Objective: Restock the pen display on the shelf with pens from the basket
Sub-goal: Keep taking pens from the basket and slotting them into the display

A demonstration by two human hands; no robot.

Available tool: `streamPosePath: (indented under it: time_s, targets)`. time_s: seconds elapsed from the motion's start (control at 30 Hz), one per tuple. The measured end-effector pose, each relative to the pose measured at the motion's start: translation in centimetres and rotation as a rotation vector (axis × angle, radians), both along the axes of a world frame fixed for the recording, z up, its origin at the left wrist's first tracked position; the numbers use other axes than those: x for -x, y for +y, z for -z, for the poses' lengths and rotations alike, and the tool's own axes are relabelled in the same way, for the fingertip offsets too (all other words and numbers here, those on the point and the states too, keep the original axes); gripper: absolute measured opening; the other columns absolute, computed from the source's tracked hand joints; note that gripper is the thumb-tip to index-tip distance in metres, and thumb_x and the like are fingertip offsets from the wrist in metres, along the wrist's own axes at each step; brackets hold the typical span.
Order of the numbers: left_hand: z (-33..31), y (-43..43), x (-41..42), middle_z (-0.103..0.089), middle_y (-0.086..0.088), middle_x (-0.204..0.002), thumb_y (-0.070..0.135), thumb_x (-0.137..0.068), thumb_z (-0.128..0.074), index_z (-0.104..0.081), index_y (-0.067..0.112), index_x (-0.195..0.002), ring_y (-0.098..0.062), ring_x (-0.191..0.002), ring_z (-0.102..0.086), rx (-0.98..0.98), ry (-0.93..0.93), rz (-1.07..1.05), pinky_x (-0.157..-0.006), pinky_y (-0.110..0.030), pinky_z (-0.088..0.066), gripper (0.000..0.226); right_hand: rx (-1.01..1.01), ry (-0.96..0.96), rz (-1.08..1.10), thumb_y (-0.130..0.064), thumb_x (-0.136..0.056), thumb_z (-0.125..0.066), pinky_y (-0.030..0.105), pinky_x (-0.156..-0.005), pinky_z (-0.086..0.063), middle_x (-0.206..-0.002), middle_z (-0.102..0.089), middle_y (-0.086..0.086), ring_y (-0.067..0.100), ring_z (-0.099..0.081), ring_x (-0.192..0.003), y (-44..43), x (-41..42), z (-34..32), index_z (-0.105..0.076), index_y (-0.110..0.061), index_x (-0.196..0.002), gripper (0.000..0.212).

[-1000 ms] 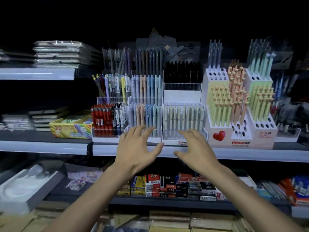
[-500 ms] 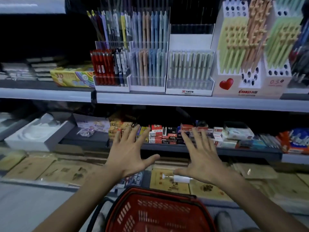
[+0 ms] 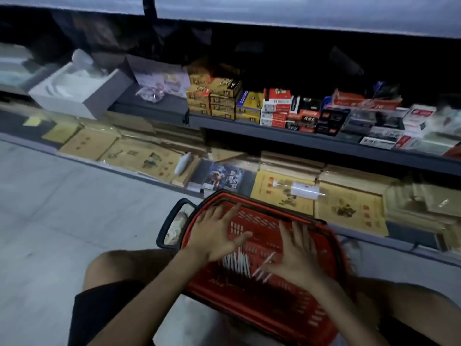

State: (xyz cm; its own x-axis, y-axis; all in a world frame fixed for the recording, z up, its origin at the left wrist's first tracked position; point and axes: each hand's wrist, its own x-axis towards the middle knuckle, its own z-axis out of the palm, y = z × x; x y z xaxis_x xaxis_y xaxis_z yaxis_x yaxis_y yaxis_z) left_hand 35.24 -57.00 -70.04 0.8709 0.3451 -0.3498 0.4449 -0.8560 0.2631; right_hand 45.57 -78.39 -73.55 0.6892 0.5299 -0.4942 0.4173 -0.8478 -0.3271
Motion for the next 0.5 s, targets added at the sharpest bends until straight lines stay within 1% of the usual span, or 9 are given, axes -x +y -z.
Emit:
streamPosePath:
  time_s: [0.1,0.17,0.2,0.23,0.27,0.33,0.37,0.43,0.5]
  targets:
    - [5.1,-0.1,0.7,-0.026,-0.006,-0.169,0.089,-0.088,-0.030,-0.012,0.041,-0.164,-0.031,-0.155,-0.024,0.046,0.141,-0.022,-0.123,-0.051,-0.022,0.092,0.076,0.133,0.029,-0.080,-0.068,-0.072,0.052,-0.127,-0.001,-0.170,0.019,0.010,0.037,0.023,-0.155,0.2,0.5,5.4,0.013,-0.032,-0.162,0.135]
    - [8.3,-0.1,0.7,-0.027,-0.006,-0.169,0.090,-0.086,-0.028,-0.013,0.042,-0.164,-0.031,-0.155,-0.025,0.080,0.222,-0.047,-0.123,-0.055,-0.021,0.093,0.105,0.251,0.073,-0.072,-0.071,-0.077,0.050,-0.128,-0.002,-0.171,0.016,0.011,0.037,0.020,-0.155,0.6,0.9,8.1,0.012,-0.029,-0.163,0.135]
    - [9.8,-0.1,0.7,-0.027,-0.006,-0.169,0.091,-0.085,-0.028,-0.013,0.043,-0.163,-0.032,-0.154,-0.025,0.090,0.262,-0.059,-0.122,-0.057,-0.021,0.093,0.104,0.349,0.117,-0.065,-0.072,-0.081,0.046,-0.128,-0.005,-0.171,0.010,0.012,0.035,0.014,-0.157,0.8,1.1,9.4,0.010,-0.026,-0.163,0.135]
    - [11.2,0.0,0.7,-0.027,-0.006,-0.169,0.091,-0.084,-0.029,-0.012,0.044,-0.163,-0.034,-0.153,-0.027,0.103,0.301,-0.075,-0.121,-0.059,-0.023,0.093,0.073,0.466,0.165,-0.058,-0.069,-0.086,0.040,-0.127,-0.011,-0.172,-0.001,0.012,0.032,0.002,-0.158,1.1,1.3,10.9,0.009,-0.023,-0.164,0.138]
    - [12.6,0.0,0.7,-0.027,-0.006,-0.169,0.089,-0.084,-0.031,-0.012,0.044,-0.163,-0.035,-0.152,-0.028,0.113,0.332,-0.087,-0.120,-0.061,-0.024,0.093,0.039,0.551,0.203,-0.056,-0.061,-0.090,0.036,-0.126,-0.019,-0.170,-0.014,0.010,0.028,-0.012,-0.157,1.3,1.7,12.7,0.008,-0.023,-0.164,0.145]
    - [15.1,0.2,0.8,-0.027,-0.007,-0.169,0.085,-0.085,-0.036,-0.011,0.044,-0.163,-0.036,-0.152,-0.028,0.138,0.398,-0.083,-0.120,-0.063,-0.024,0.092,0.036,0.578,0.260,-0.064,-0.044,-0.086,0.040,-0.122,-0.031,-0.165,-0.032,0.008,0.028,-0.030,-0.152,0.5,2.2,18.6,0.010,-0.030,-0.162,0.156]
    - [16.3,0.2,0.8,-0.025,-0.007,-0.169,0.082,-0.085,-0.040,-0.011,0.044,-0.163,-0.037,-0.154,-0.025,0.164,0.428,-0.078,-0.121,-0.063,-0.022,0.092,0.024,0.581,0.280,-0.068,-0.042,-0.081,0.043,-0.120,-0.034,-0.163,-0.034,0.008,0.029,-0.033,-0.150,0.2,2.4,21.5,0.010,-0.035,-0.161,0.153]
    - [18.6,0.1,0.9,-0.021,-0.006,-0.171,0.075,-0.087,-0.048,-0.013,0.047,-0.162,-0.036,-0.156,-0.020,0.200,0.448,-0.072,-0.124,-0.060,-0.019,0.088,0.009,0.616,0.338,-0.068,-0.044,-0.074,0.048,-0.116,-0.038,-0.157,-0.040,0.007,0.030,-0.039,-0.145,-0.9,2.8,28.1,-0.001,-0.037,-0.160,0.140]
    - [21.2,-0.3,0.9,-0.027,-0.007,-0.169,0.070,-0.092,-0.051,-0.019,0.045,-0.162,-0.035,-0.156,-0.023,0.162,0.460,-0.058,-0.126,-0.053,-0.020,0.081,-0.023,0.594,0.369,-0.071,-0.052,-0.074,0.048,-0.109,-0.046,-0.149,-0.050,0.006,0.030,-0.051,-0.136,-0.8,2.9,29.4,-0.019,-0.038,-0.157,0.123]
